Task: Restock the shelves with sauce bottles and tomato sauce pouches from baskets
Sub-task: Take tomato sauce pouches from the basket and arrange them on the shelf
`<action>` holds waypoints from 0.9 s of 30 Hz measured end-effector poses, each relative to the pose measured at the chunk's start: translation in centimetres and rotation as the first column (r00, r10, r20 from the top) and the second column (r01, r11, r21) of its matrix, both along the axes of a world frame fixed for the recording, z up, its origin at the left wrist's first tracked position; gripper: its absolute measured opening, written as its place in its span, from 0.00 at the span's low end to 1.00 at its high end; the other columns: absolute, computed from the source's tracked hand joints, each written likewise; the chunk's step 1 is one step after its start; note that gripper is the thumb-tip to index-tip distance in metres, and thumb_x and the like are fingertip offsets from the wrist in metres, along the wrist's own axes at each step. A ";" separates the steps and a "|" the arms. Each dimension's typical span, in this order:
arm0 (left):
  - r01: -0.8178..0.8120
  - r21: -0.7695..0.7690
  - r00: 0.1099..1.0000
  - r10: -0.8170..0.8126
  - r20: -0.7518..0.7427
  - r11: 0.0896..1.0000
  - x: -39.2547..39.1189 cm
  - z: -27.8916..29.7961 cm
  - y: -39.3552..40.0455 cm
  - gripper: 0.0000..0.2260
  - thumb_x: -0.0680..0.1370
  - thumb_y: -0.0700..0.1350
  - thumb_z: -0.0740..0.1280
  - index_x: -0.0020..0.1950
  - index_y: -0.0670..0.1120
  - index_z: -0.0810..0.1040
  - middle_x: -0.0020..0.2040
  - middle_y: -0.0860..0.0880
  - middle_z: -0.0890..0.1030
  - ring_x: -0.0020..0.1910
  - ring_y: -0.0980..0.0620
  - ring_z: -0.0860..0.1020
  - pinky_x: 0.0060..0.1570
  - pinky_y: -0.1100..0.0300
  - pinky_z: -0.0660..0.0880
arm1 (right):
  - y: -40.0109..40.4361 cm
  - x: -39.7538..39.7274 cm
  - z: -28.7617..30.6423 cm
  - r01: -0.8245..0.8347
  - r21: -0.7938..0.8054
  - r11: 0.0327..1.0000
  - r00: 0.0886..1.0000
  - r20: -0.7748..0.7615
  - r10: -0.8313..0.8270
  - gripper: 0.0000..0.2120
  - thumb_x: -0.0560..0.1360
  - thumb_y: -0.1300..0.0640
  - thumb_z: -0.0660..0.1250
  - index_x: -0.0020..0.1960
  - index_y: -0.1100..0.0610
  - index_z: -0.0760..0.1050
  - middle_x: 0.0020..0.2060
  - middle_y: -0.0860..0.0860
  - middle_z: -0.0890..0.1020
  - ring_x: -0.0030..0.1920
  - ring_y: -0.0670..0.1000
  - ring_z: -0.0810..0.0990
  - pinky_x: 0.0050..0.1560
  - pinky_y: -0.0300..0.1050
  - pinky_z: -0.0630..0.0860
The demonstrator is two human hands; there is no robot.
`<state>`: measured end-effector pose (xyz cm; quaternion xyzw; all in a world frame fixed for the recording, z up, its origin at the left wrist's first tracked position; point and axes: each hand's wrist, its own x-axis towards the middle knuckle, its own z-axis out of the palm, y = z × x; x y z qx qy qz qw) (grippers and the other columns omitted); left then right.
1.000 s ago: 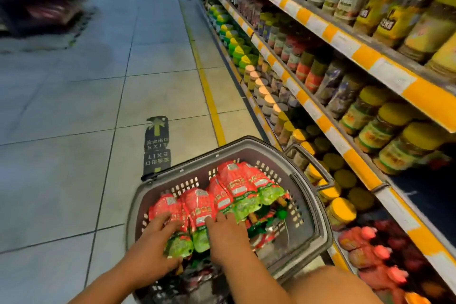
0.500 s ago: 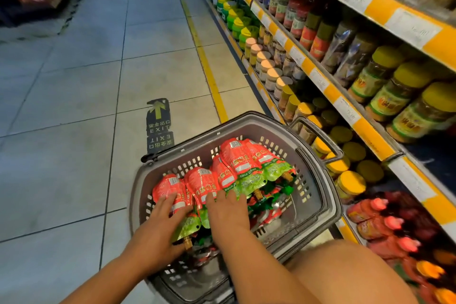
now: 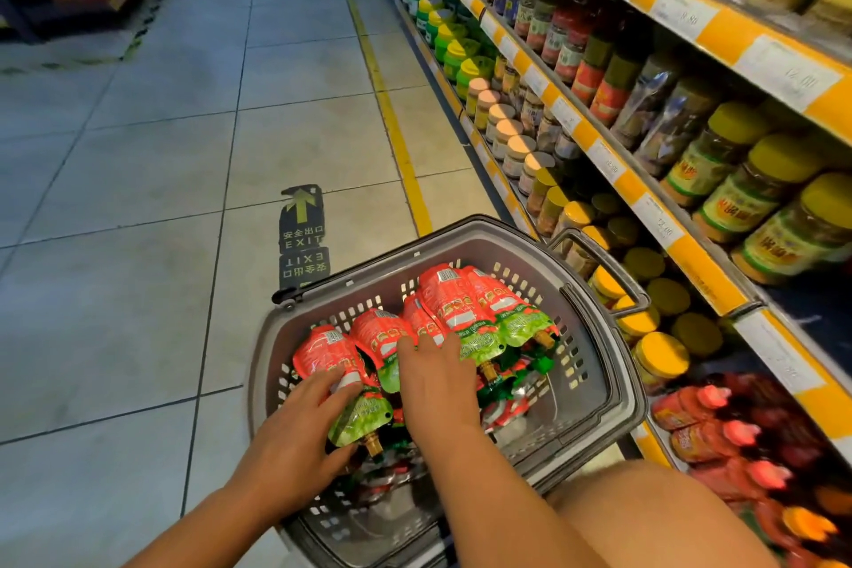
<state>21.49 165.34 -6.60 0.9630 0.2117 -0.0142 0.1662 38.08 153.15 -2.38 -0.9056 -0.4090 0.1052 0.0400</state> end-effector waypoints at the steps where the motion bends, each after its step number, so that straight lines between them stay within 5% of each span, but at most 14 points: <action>1: 0.004 -0.009 1.000 -0.004 0.012 1.000 -0.2 -0.2 0.1 0.35 0.75 0.63 0.71 0.80 0.63 0.62 0.81 0.59 0.60 0.80 0.56 0.60 0.72 0.56 0.69 | 0.1 0.0 -0.1 0.003 0.032 0.999 1.000 0.011 -0.004 0.23 0.73 0.63 0.72 0.66 0.54 0.73 0.57 0.55 0.80 0.64 0.65 0.73 0.47 0.54 0.77; 6: -0.052 -0.133 0.981 0.075 0.177 0.990 -0.5 -0.2 0.7 0.26 0.77 0.65 0.63 0.75 0.61 0.74 0.75 0.64 0.70 0.76 0.63 0.66 0.74 0.59 0.66 | 0.5 1.6 -0.3 0.111 0.178 0.978 0.992 0.045 -0.121 0.13 0.64 0.66 0.77 0.43 0.53 0.81 0.38 0.50 0.81 0.48 0.59 0.77 0.33 0.47 0.67; 9: -0.112 -0.226 0.933 0.181 0.312 0.968 -0.6 0.2 0.7 0.20 0.80 0.60 0.65 0.71 0.60 0.79 0.70 0.64 0.76 0.73 0.65 0.70 0.72 0.62 0.69 | 0.5 2.6 0.4 0.204 0.275 0.939 0.979 -0.051 -0.198 0.03 0.76 0.58 0.71 0.44 0.51 0.81 0.37 0.47 0.78 0.51 0.55 0.73 0.43 0.48 0.67; 12: -0.187 -0.320 0.860 0.313 0.404 0.929 -0.8 1.2 0.4 0.13 0.81 0.53 0.69 0.66 0.59 0.82 0.65 0.64 0.80 0.67 0.64 0.75 0.66 0.64 0.73 | 0.4 2.6 2.0 0.232 0.335 0.913 0.969 -0.160 -0.188 0.07 0.80 0.50 0.68 0.45 0.50 0.77 0.35 0.40 0.65 0.49 0.51 0.67 0.53 0.50 0.70; 16: -0.265 -0.472 0.741 0.491 0.459 0.841 0.0 3.5 0.9 0.10 0.81 0.44 0.68 0.56 0.56 0.85 0.54 0.61 0.84 0.56 0.63 0.80 0.53 0.70 0.76 | 1.1 2.4 2.8 0.328 0.513 0.794 0.930 -0.322 -0.176 0.13 0.80 0.49 0.69 0.40 0.48 0.70 0.34 0.40 0.69 0.42 0.49 0.71 0.41 0.47 0.67; 19: -0.308 -0.557 0.699 0.581 0.418 0.771 1.0 3.8 2.3 0.07 0.83 0.47 0.66 0.54 0.56 0.84 0.51 0.57 0.85 0.53 0.59 0.82 0.48 0.64 0.79 | 1.2 2.7 2.7 0.436 0.605 0.666 0.881 -0.437 -0.180 0.05 0.80 0.50 0.69 0.47 0.49 0.79 0.42 0.44 0.79 0.43 0.46 0.75 0.43 0.48 0.75; 21: -0.312 -0.598 0.704 0.602 0.377 0.738 1.5 3.5 2.8 0.06 0.83 0.49 0.66 0.55 0.57 0.82 0.50 0.58 0.85 0.51 0.59 0.82 0.47 0.59 0.81 | 1.0 2.8 2.8 0.506 0.547 0.667 0.827 -0.528 -0.194 0.12 0.82 0.49 0.68 0.60 0.54 0.81 0.52 0.49 0.83 0.49 0.47 0.78 0.54 0.48 0.77; 24: -0.313 -0.648 0.709 0.625 0.327 0.694 2.1 3.1 2.9 0.06 0.82 0.48 0.68 0.57 0.58 0.79 0.52 0.58 0.84 0.51 0.59 0.83 0.49 0.50 0.84 | 1.0 2.9 2.4 0.569 0.415 0.710 0.741 -0.633 -0.224 0.24 0.82 0.46 0.67 0.75 0.54 0.72 0.69 0.50 0.78 0.68 0.53 0.76 0.66 0.48 0.72; 27: -0.328 -0.640 0.726 0.619 0.299 0.695 2.1 2.7 2.8 0.12 0.80 0.47 0.72 0.59 0.61 0.76 0.53 0.60 0.84 0.53 0.61 0.83 0.50 0.48 0.83 | 1.1 3.2 1.9 0.617 0.370 0.694 0.691 -0.678 -0.253 0.27 0.82 0.47 0.69 0.78 0.51 0.69 0.73 0.48 0.74 0.73 0.53 0.72 0.70 0.48 0.70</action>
